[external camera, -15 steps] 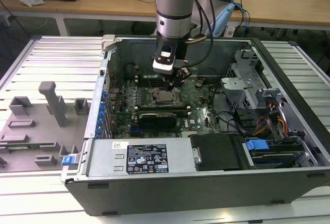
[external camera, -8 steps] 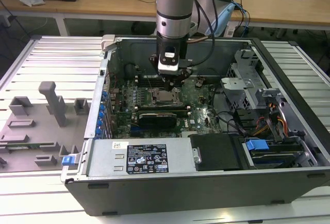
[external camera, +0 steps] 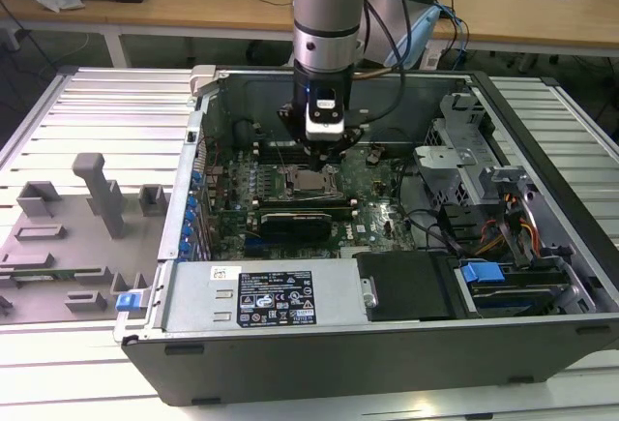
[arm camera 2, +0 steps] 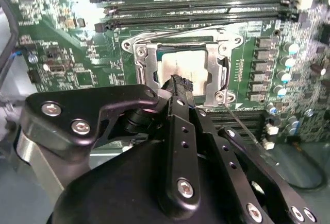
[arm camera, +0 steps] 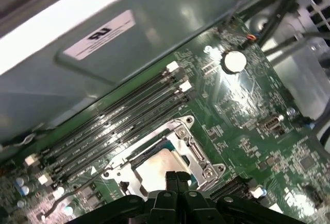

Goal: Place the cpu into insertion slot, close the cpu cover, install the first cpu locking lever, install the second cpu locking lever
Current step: 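Close the cpu cover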

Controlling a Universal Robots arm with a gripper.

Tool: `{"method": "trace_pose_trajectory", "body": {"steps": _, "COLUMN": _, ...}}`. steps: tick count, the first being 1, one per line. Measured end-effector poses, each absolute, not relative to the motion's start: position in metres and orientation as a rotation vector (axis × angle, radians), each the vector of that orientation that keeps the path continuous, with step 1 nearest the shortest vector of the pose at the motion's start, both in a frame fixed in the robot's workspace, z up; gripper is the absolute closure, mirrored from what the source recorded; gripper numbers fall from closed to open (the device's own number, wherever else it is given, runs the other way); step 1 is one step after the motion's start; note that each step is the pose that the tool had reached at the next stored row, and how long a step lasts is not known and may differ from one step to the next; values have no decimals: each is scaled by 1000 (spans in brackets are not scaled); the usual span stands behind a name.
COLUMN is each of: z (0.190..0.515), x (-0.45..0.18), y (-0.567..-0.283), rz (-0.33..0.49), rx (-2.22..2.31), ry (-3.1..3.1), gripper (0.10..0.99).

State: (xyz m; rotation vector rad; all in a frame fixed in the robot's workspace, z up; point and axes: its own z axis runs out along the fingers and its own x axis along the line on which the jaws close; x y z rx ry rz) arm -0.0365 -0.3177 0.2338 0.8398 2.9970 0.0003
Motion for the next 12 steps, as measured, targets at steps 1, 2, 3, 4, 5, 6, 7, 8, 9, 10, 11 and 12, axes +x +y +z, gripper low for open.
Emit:
{"method": "trace_pose_trajectory", "body": {"steps": 1, "z": 234, "x": -37, "y": -318, "rz": 1, "rx": 810, "ry": 3005, "gripper": 980}}
{"method": "trace_pose_trajectory", "body": {"steps": 2, "z": 234, "x": -37, "y": -318, "rz": 1, "rx": 782, "ry": 3013, "gripper": 980}}
{"method": "trace_pose_trajectory", "body": {"steps": 3, "z": 233, "x": -37, "y": -318, "rz": 2, "rx": 753, "ry": 3020, "gripper": 980}}
{"method": "trace_pose_trajectory", "body": {"steps": 4, "z": 233, "x": -37, "y": -318, "rz": 2, "rx": 712, "ry": 3030, "gripper": 980}}
{"method": "trace_pose_trajectory", "body": {"steps": 5, "z": 233, "x": -37, "y": -318, "rz": 3, "rx": 670, "ry": 3040, "gripper": 980}}
{"method": "trace_pose_trajectory", "body": {"steps": 6, "z": 233, "x": -37, "y": -318, "rz": 3, "rx": 641, "ry": 3046, "gripper": 980}}
{"method": "trace_pose_trajectory", "body": {"steps": 7, "z": 233, "x": -37, "y": -318, "rz": 4, "rx": 595, "ry": 3055, "gripper": 980}}
{"method": "trace_pose_trajectory", "body": {"steps": 8, "z": 233, "x": -37, "y": -318, "rz": 4, "rx": 559, "ry": 3062, "gripper": 980}}
{"method": "trace_pose_trajectory", "body": {"steps": 9, "z": 233, "x": -37, "y": -318, "rz": 4, "rx": 538, "ry": 3066, "gripper": 980}}
{"method": "trace_pose_trajectory", "body": {"steps": 10, "z": 233, "x": -37, "y": -318, "rz": 5, "rx": 517, "ry": 3069, "gripper": 980}}
{"method": "trace_pose_trajectory", "body": {"steps": 11, "z": 232, "x": -37, "y": -318, "rz": 4, "rx": 472, "ry": 3077, "gripper": 980}}
{"method": "trace_pose_trajectory", "body": {"steps": 12, "z": 232, "x": -37, "y": -318, "rz": 4, "rx": 432, "ry": 3083, "gripper": 980}}
